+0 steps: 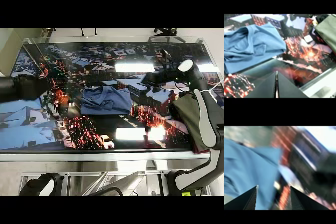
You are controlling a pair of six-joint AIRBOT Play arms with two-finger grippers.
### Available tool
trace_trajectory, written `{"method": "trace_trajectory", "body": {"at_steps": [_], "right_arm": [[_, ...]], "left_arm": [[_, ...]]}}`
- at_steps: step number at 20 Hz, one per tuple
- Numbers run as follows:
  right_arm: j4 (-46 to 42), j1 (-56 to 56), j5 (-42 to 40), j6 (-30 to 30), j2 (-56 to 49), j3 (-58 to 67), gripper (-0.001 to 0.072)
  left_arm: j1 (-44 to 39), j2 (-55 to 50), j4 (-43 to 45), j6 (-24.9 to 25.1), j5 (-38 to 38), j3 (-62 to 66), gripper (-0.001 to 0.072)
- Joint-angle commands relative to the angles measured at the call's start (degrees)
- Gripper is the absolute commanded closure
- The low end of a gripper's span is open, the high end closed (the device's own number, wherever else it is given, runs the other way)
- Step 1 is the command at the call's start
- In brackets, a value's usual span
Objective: Fold the shirts.
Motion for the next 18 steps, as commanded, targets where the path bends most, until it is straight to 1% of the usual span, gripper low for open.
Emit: {"method": "trace_trajectory", "body": {"at_steps": [1, 4, 8, 12, 16, 17, 18], "right_arm": [[2.91, -2.36, 4.55, 0.37, -5.75, -1.84, 0.0248], [9.35, 1.22, 1.07, -2.58, -11.06, -1.84, 0.0248], [17.31, 5.09, -0.85, -5.95, -16.22, -1.81, 0.0247], [24.39, 6.43, -1.16, -9.73, -17.00, -1.68, 0.0247], [27.71, 6.56, -0.42, -10.23, -17.00, -1.66, 0.0250], [29.57, 6.56, 0.55, -11.56, -16.98, -1.66, 0.0298], [33.18, 6.56, 2.27, -13.68, -16.94, -1.66, 0.0533]], "left_arm": [[-0.04, 7.89, 0.07, -0.15, 2.89, -7.76, 0.0696], [-0.02, 13.81, 0.11, -0.17, 5.51, -13.14, 0.0696], [-0.02, 17.79, 0.17, -0.57, 5.51, -16.26, 0.0696], [-0.02, 17.55, 0.22, -0.79, 4.31, -15.96, 0.0696], [-0.04, 14.47, 0.07, -1.01, 2.38, -14.80, 0.0696], [-0.04, 13.57, 0.07, -1.03, 2.01, -14.80, 0.0696], [-0.04, 12.87, 0.07, -1.01, 1.84, -14.80, 0.0696]]}}
